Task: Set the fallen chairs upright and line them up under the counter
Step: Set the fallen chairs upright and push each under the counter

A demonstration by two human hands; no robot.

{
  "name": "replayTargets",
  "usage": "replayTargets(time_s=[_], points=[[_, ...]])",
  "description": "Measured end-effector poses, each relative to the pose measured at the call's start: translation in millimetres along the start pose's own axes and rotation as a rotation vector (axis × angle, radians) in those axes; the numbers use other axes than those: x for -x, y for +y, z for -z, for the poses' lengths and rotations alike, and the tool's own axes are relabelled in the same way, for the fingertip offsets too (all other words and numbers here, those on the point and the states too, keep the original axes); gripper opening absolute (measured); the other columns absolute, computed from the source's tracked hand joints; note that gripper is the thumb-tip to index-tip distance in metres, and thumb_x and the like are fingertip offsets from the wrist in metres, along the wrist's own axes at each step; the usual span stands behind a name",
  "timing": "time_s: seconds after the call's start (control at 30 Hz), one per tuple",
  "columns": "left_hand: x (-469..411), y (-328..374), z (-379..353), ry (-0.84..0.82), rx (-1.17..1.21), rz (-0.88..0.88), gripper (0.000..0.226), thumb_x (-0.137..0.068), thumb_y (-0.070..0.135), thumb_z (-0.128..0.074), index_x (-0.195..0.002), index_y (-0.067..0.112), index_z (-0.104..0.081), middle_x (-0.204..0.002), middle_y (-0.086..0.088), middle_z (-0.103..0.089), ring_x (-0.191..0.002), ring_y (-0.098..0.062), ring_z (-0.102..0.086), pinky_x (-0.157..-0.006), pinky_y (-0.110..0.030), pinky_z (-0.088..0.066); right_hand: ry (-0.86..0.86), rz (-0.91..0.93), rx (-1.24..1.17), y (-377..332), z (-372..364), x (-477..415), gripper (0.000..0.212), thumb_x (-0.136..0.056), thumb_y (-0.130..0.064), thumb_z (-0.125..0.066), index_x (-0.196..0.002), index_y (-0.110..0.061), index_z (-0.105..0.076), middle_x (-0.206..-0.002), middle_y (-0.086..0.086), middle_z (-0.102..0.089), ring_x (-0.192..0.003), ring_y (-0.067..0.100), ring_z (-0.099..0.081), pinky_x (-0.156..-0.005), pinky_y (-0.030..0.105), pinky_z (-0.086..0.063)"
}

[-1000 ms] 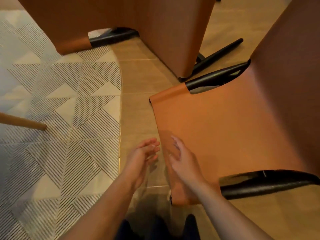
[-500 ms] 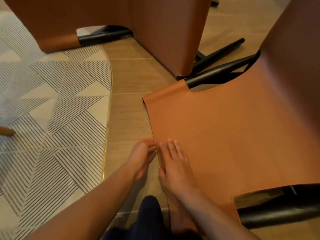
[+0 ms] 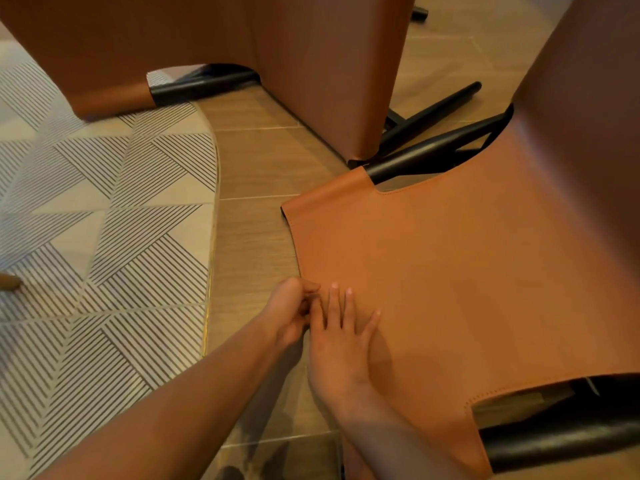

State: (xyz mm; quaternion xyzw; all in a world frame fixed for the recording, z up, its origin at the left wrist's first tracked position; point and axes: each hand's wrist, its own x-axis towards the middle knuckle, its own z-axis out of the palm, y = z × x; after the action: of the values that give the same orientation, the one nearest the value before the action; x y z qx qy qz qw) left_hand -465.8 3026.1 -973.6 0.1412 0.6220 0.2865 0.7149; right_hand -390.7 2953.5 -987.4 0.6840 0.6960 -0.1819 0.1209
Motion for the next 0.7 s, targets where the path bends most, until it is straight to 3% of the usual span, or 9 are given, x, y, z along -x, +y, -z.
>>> replayTargets(time_s=[0.17,0.37,0.57,0.7], points=[[4,12,-2,-0.002,-0.163,-0.060,0.025,-0.087,-0.009,-0.041,-0.106,0.000,-0.056,-0.091,-0.016,-0.059,-0.082,-0.026,-0.057,-0.066,-0.031,-0.048,-0.090,-0.049,-0.016,-10,14,-7,0.060,-0.102,-0.017,-0.030,-0.154,-0.017,0.001,-0.154,0.022,0.029,-0.141,0.042,0.027,-0.094,0.080,0.010],[44,26,-15,0.091,-0.270,-0.060,0.028,-0.078,-0.021,-0.042,-0.071,0.005,-0.049,-0.072,-0.012,-0.049,-0.069,-0.023,-0.047,-0.061,-0.031,-0.037,-0.172,-0.074,-0.073,-17,47,15,0.056,-0.102,-0.010,-0.026,-0.154,-0.013,-0.006,-0.154,0.020,0.029,-0.140,0.041,0.029,-0.096,0.079,0.008],[117,56,-37,0.102,-0.253,-0.034,0.033,-0.077,-0.022,-0.039,-0.071,0.009,-0.043,-0.066,-0.006,-0.042,-0.061,-0.018,-0.043,-0.061,-0.030,-0.039,-0.214,-0.093,-0.185,-11,112,65,0.060,-0.103,-0.013,-0.027,-0.155,-0.023,0.001,-0.156,0.011,0.029,-0.142,0.035,0.028,-0.101,0.077,0.003],[185,82,-60,0.078,-0.262,-0.012,0.027,-0.079,-0.020,-0.041,-0.075,0.005,-0.050,-0.060,-0.006,-0.049,-0.061,-0.019,-0.046,-0.062,-0.030,-0.042,-0.257,-0.118,-0.274,-1,177,111,0.062,-0.102,-0.012,-0.031,-0.154,-0.031,-0.002,-0.157,0.001,0.030,-0.144,0.030,0.025,-0.103,0.076,-0.006]])
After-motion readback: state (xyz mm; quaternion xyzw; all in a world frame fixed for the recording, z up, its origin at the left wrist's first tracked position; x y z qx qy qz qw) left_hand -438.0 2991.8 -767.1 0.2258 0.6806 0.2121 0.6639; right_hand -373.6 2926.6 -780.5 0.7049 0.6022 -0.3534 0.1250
